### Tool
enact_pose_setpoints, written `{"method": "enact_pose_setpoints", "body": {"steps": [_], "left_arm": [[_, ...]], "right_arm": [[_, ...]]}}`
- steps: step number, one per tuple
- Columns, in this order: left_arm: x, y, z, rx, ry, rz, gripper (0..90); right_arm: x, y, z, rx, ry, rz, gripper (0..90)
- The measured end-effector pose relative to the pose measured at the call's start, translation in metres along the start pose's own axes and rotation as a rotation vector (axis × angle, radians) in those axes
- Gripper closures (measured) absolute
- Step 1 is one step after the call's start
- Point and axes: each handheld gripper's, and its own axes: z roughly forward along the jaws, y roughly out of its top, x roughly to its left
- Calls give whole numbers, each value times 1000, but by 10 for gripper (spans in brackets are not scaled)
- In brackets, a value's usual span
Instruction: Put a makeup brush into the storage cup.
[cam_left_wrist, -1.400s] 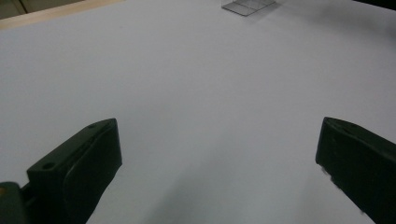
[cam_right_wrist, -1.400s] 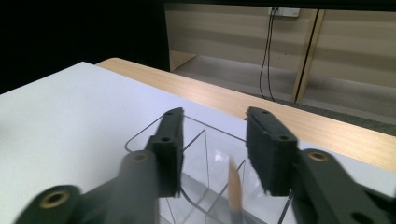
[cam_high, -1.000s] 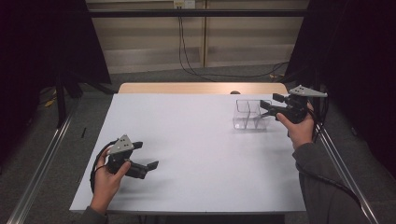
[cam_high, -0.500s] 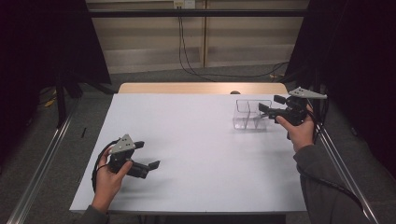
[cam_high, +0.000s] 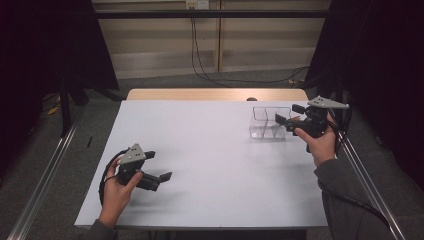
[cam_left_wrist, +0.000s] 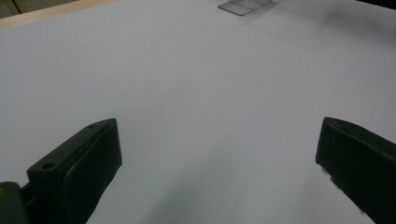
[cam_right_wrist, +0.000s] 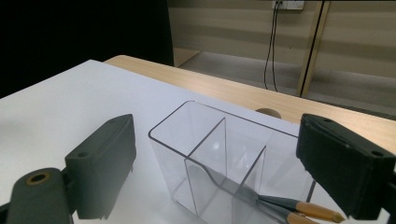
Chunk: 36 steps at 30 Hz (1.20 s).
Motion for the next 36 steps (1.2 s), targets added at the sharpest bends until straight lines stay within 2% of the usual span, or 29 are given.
{"method": "enact_pose_setpoints", "body": {"steps": [8,18,32,36], "left_arm": [[0,1,-1,7,9,7,1],[0,1,0,7,0,8,1],[0,0,0,7,-2,7,1],[-1,1,0,8,-2,7,1]], "right_arm": [[6,-2,-2,-3,21,2,112],[13,-4,-6,-8,57,5,108],[15,-14,-16,-18,77,9,99],[16,-15,-19,-6,78,-4,99]]}}
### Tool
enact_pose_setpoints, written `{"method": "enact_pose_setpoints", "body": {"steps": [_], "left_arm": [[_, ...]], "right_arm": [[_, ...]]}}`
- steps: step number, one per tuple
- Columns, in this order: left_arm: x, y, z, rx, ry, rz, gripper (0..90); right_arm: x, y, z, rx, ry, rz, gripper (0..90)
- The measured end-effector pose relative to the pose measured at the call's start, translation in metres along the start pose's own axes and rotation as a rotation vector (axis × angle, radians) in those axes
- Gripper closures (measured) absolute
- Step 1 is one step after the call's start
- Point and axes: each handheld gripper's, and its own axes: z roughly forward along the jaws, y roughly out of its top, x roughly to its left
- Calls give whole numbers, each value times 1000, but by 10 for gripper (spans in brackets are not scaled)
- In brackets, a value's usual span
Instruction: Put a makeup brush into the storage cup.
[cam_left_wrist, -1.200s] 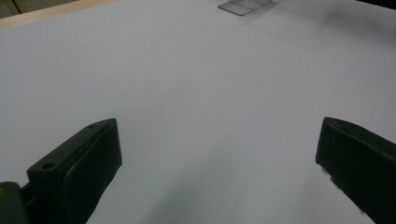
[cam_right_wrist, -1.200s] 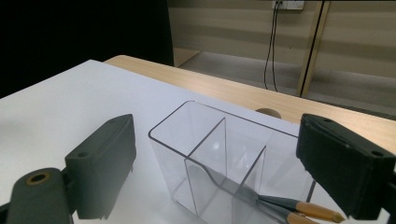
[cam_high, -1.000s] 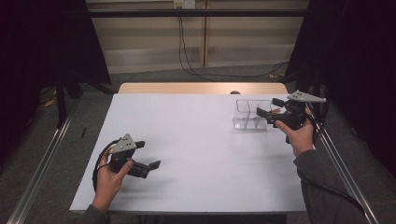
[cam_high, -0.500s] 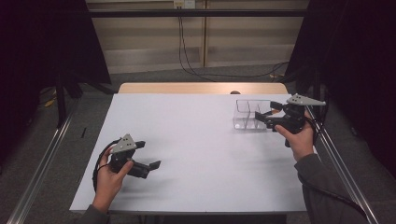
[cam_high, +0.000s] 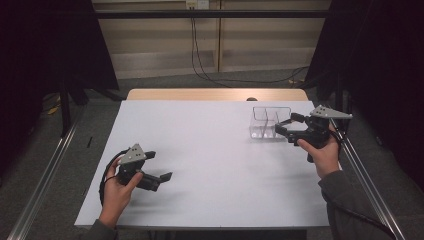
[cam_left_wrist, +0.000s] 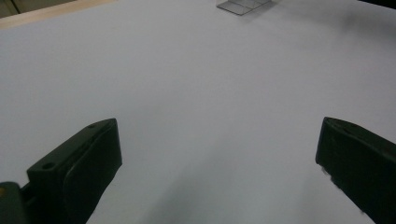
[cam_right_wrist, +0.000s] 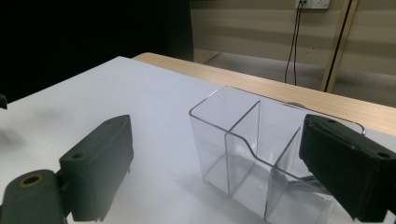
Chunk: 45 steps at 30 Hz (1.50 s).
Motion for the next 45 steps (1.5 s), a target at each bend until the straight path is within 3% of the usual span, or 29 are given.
{"method": "enact_pose_setpoints", "body": {"steps": [36,45], "left_arm": [[0,-1,1,-1,-2,-7,2],[0,0,0,4,5,1,2]], "right_arm": [[28,-29,-3,75,72,-76,81],[32,-38,-4,81,85,-74,81]]}}
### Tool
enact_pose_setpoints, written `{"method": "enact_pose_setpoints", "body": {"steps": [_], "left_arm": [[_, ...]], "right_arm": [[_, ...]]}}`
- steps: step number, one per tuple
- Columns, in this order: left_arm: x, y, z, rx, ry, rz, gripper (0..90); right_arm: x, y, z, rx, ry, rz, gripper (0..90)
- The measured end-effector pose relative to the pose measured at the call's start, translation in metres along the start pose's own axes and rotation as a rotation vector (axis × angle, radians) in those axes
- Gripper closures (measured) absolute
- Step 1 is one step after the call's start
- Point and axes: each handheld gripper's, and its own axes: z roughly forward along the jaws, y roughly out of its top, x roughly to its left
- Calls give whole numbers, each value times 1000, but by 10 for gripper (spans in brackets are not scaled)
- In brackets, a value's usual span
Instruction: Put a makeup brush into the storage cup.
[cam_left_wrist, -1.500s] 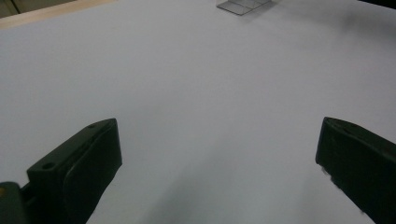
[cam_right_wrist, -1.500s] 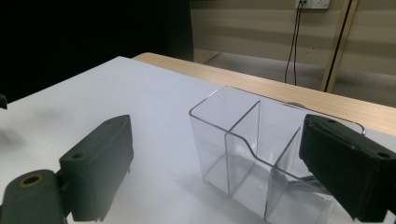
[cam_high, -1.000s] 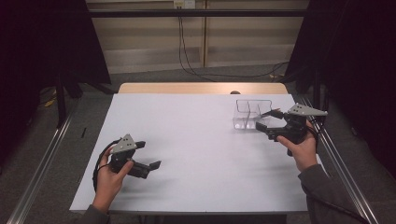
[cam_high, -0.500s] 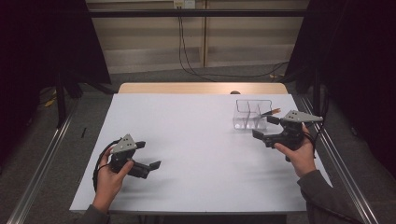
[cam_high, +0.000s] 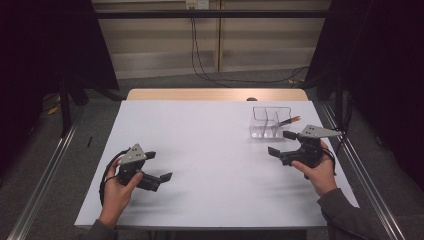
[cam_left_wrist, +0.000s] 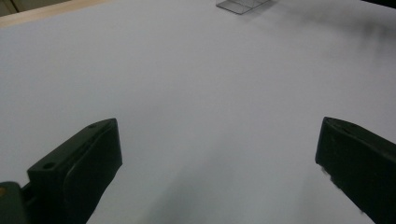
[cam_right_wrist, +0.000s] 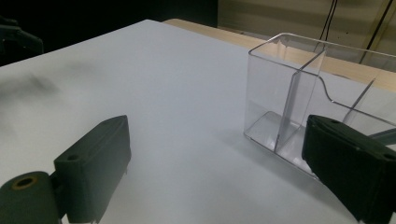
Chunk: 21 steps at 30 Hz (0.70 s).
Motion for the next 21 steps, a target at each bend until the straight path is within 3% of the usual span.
{"method": "enact_pose_setpoints", "body": {"steps": [21], "left_arm": [[0,0,0,4,-3,0,4]], "right_arm": [[10,-13,-3,22,21,-12,77]]}}
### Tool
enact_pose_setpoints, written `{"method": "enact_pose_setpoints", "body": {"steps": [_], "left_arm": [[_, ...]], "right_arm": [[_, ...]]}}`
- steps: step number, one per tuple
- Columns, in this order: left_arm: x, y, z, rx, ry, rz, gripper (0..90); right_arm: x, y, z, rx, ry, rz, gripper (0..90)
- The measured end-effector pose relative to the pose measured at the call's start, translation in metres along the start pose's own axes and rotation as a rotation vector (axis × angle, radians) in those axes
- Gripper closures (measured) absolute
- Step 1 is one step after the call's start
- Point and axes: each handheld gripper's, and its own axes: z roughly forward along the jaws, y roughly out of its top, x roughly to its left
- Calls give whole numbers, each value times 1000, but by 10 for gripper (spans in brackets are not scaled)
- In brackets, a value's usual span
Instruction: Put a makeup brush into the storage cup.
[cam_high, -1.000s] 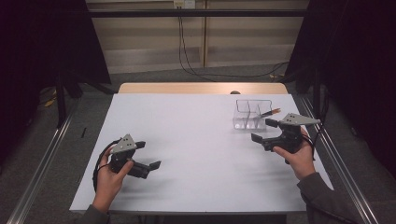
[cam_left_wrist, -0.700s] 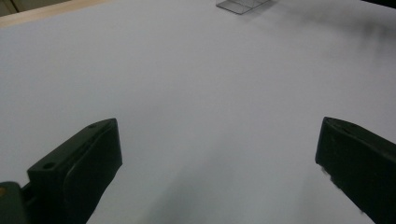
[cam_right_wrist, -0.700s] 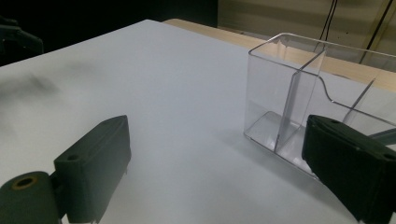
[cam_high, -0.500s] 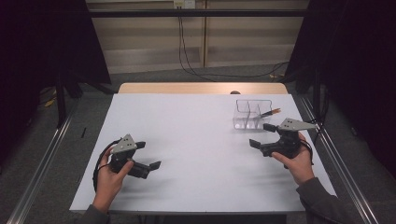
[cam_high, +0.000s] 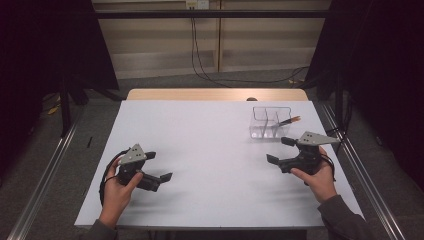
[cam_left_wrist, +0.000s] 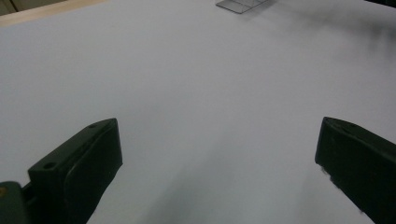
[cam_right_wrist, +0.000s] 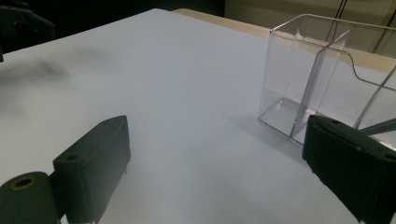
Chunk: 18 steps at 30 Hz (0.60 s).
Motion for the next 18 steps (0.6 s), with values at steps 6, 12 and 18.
{"method": "enact_pose_setpoints", "body": {"steps": [6,12,18], "left_arm": [[-1,0,0,-10,-9,-9,4],[0,0,0,-5,-4,-3,4],[0,0,-1,-5,-6,-1,4]], "right_arm": [[1,-3,-3,5,2,1,77],[2,-7,-5,11,4,-1,74],[4,-8,-8,18,5,-11,74]]}}
